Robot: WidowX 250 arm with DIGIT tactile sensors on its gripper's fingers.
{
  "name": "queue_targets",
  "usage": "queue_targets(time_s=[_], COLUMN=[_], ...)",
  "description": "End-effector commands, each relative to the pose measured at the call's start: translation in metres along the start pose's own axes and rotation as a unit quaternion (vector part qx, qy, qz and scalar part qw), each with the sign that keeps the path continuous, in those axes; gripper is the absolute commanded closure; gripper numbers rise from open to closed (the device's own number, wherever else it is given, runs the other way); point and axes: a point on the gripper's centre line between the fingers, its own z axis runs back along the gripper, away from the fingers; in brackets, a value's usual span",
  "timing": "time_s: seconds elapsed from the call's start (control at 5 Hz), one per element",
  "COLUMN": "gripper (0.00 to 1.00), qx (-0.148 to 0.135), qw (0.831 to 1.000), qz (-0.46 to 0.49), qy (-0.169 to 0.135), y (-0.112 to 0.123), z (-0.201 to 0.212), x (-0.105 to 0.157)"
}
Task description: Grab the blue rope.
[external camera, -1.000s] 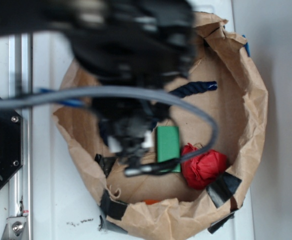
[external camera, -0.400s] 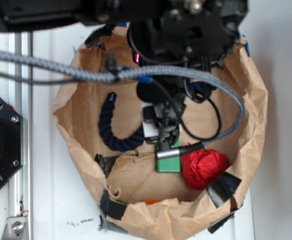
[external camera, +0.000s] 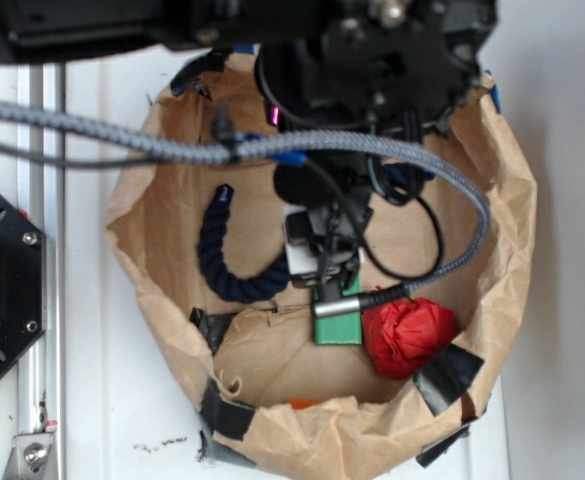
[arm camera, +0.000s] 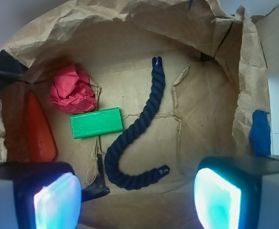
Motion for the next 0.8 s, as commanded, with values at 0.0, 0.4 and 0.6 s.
queue_targets(time_s=[0.0, 0.4, 0.6], gripper=[0.0, 0.0, 0.0], qx=[0.016, 0.05, 0.048], qw=[0.999, 0.994, 0.995], qz=[0.016, 0.017, 0.02], qy=[-0.049, -0.093, -0.085], y=[-0.012, -0.033, -0.021], z=[-0.01, -0.044, -0.062], x=[0.015, 0.011, 0.014])
